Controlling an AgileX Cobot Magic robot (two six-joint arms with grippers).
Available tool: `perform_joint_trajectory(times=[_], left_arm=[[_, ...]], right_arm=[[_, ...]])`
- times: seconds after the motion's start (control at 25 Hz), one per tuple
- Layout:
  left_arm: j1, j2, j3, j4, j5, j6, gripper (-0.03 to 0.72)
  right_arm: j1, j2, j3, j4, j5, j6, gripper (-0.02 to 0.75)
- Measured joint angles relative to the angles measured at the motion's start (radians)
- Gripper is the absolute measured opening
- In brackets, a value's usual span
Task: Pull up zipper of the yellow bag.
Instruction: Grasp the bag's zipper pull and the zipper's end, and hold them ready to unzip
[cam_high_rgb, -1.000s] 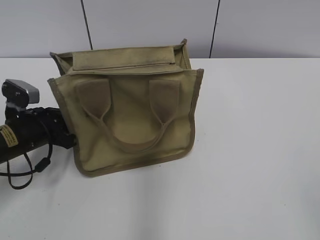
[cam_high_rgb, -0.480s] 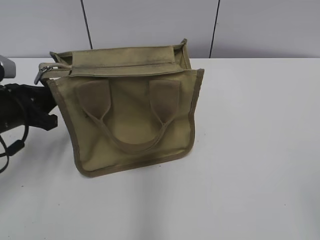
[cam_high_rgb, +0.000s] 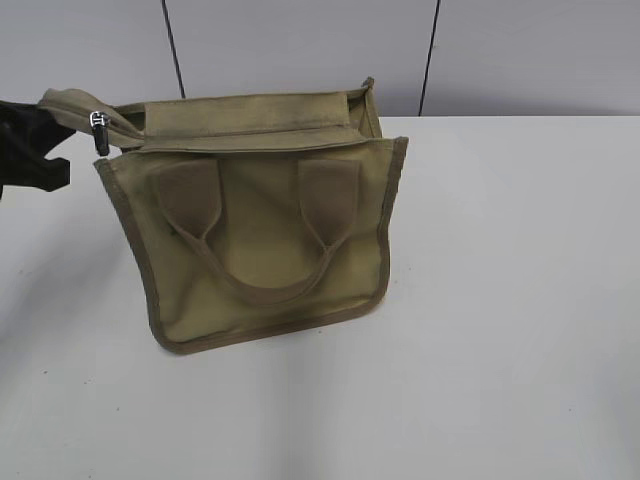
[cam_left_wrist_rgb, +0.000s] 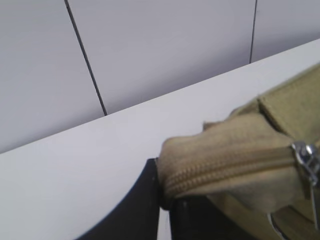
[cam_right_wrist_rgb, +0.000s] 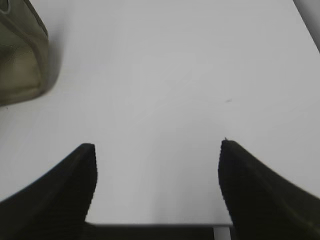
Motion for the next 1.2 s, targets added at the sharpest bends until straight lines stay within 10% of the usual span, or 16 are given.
perform_joint_trajectory(times=[0.44, 0.72, 1.2], left_arm=[[0.000, -0.009, -0.052, 0.133, 0.067, -0.126, 0.005], [0.000, -0.011, -0.057, 0.176, 0.067, -0.142, 0.005], [0.000, -0.011, -0.057, 0.188, 0.036, -0.146, 0.005]], right_arm=[[0.011, 0.364, -0.033, 0.096, -0.406, -0.061, 0.577], [0.028, 0.805, -0.228, 0.173, -0.392, -0.192, 0.563], [0.604, 1.400, -0.658, -0.064, -0.365, 0.216, 0.528]])
